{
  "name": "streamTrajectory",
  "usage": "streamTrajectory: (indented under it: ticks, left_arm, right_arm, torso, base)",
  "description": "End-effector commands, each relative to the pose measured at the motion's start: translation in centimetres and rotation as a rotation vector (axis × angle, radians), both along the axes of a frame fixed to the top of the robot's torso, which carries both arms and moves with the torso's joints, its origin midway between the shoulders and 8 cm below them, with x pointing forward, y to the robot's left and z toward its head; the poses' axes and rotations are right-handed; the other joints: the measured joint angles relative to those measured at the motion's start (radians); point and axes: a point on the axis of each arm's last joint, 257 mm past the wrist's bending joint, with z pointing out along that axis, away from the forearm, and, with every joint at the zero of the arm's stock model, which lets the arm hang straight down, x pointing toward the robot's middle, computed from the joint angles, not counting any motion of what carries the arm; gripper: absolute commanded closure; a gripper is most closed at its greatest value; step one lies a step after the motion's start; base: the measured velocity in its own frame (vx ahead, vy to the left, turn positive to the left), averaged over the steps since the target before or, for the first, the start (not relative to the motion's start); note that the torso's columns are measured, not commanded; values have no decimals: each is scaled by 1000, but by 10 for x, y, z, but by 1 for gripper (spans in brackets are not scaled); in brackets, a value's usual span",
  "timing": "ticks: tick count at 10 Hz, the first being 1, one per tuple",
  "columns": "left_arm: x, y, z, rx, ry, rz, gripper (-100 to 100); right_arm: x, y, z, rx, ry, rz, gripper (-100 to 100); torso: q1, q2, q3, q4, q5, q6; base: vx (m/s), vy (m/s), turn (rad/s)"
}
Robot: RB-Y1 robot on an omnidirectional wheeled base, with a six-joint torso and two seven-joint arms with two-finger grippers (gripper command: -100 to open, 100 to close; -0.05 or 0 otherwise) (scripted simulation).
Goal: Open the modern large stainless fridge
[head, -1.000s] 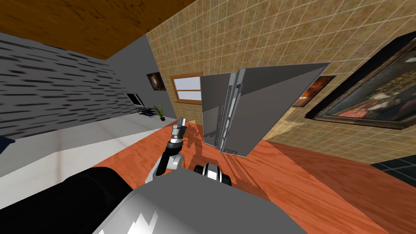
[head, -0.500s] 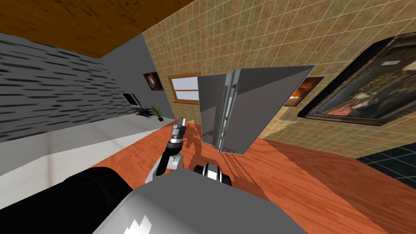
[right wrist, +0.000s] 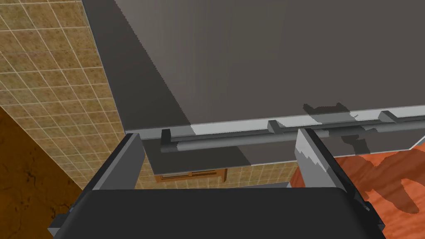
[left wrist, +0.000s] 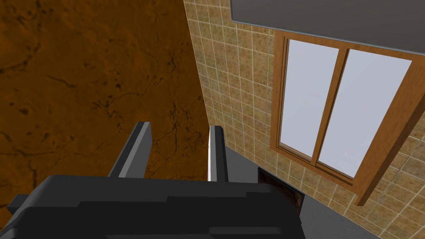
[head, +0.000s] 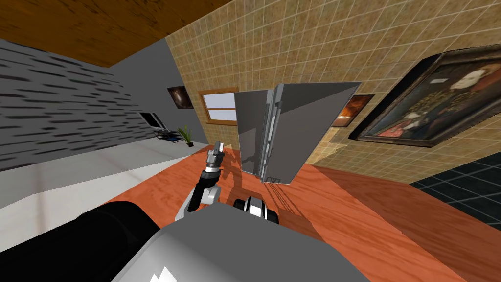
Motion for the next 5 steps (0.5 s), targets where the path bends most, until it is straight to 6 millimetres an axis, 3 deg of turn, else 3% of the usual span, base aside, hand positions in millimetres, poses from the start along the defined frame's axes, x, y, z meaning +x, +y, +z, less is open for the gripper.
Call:
streamTrajectory:
  ticks: [1, 5]
  left_arm:
    - [0, 0, 0, 0, 0, 0, 0]
    - [0, 0, 0, 0, 0, 0, 0]
  right_arm:
    - [14, 3, 8, -122, 9, 32, -100]
    - [35, 9, 16, -270, 13, 84, -100]
  torso:
    - [1, 0, 0, 0, 0, 0]
    - [2, 0, 0, 0, 0, 0]
  base:
    - [-18, -54, -90]
    - [-22, -45, -59]
